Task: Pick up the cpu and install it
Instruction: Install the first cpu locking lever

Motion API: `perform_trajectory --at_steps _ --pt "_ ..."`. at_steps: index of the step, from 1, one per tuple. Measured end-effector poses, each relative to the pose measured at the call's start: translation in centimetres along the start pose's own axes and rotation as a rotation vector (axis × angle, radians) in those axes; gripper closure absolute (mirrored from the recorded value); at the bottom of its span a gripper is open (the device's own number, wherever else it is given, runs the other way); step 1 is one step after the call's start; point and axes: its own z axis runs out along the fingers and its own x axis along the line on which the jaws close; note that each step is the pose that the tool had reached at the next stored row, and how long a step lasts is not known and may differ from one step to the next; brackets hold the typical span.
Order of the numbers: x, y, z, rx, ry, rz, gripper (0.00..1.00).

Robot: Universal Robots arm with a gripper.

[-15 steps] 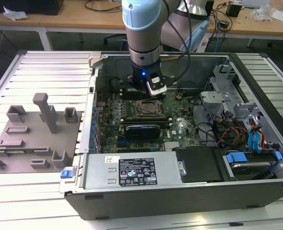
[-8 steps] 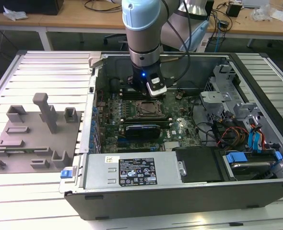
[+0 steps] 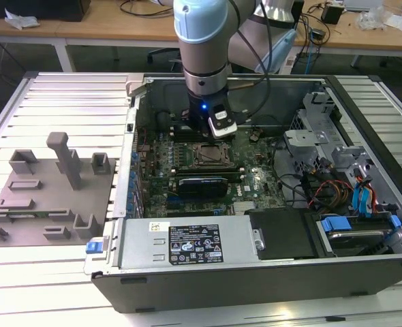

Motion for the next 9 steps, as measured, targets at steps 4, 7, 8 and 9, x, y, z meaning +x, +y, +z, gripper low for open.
perform_trajectory --at_steps 4,7,8,9 --pt "-0.21 0.15 0.05 0.001 -0.001 0.005 0.89" --pt "-0.13 0.54 0.11 0.002 -0.002 0.011 0.89" --pt "-0.09 0.64 0.12 0.0023 -0.0024 0.012 0.89" --pt "-0.09 0.67 0.13 0.0023 -0.0024 0.013 0.89"
